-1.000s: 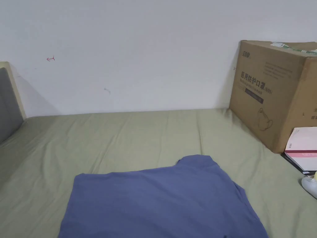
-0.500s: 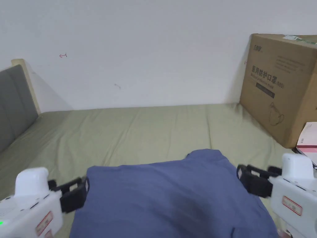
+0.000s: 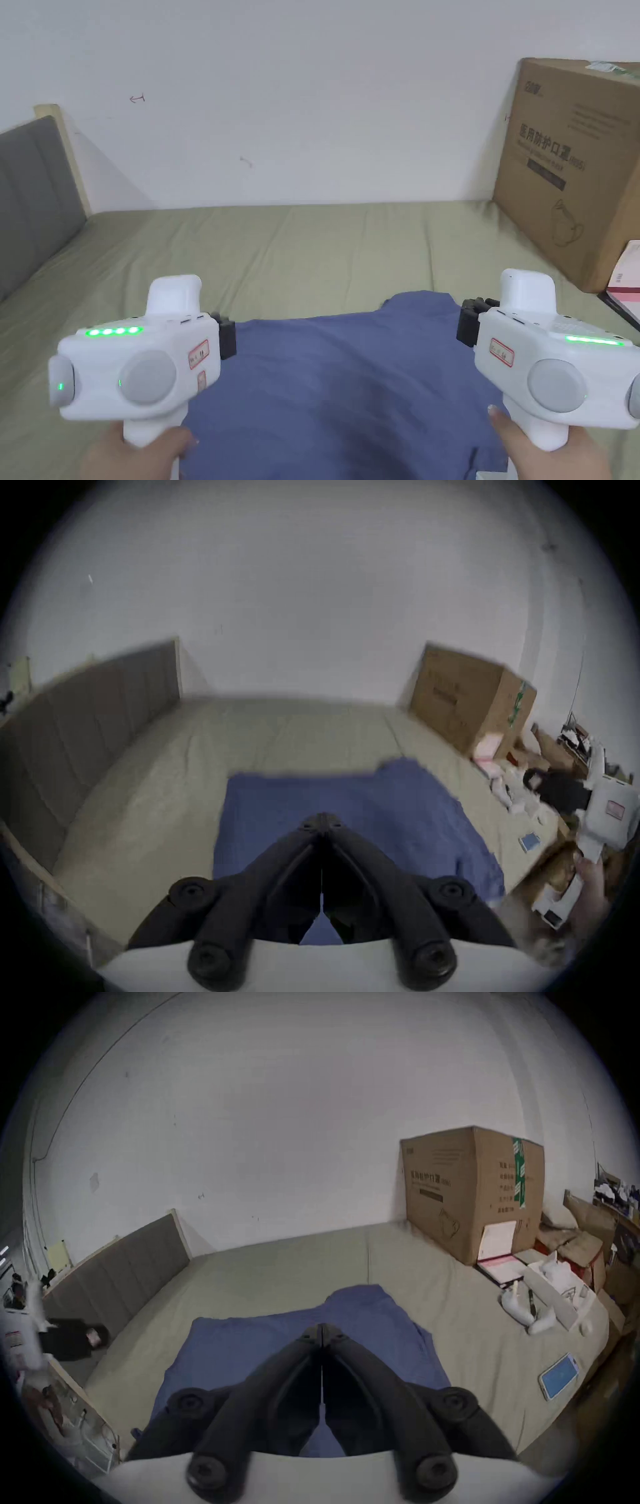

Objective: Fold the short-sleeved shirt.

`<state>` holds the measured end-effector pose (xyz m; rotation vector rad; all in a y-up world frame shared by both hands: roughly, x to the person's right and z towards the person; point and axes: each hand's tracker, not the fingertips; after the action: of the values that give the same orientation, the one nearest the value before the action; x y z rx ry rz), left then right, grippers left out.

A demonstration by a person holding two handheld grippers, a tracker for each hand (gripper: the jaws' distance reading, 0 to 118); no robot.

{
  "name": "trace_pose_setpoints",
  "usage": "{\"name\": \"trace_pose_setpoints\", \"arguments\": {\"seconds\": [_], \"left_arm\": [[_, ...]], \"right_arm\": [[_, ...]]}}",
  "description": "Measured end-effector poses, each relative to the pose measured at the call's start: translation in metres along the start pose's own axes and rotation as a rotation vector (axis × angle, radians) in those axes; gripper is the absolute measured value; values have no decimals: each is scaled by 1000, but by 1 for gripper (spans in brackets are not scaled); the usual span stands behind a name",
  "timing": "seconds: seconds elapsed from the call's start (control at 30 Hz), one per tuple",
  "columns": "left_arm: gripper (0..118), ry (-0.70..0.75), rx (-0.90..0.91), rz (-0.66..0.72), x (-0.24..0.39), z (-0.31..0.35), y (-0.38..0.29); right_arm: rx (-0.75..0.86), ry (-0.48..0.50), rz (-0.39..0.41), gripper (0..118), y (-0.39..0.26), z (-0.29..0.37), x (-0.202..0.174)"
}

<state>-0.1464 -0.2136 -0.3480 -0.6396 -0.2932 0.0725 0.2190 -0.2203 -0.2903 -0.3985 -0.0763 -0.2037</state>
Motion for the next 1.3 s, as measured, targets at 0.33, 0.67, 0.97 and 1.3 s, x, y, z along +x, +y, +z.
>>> {"name": "trace_pose_setpoints", "arguments": {"seconds": [0.33,0.67,0.97,1.3], "left_arm": [[96,137,-615,48,-113,-62,-101],[46,101,-642,-73,-113,-69,-158],[6,15,-466,-53,-94,-36,-150],[6,28,-360,162,-104,-16,-137]], "right_arm": [[-190,91,-16,0,-29,-5,19],[-275,61,1,0,-54,-10,33],[-308,-5,1,0,-60,3,95],[-801,-132,60,101,-124,-20,176]]}}
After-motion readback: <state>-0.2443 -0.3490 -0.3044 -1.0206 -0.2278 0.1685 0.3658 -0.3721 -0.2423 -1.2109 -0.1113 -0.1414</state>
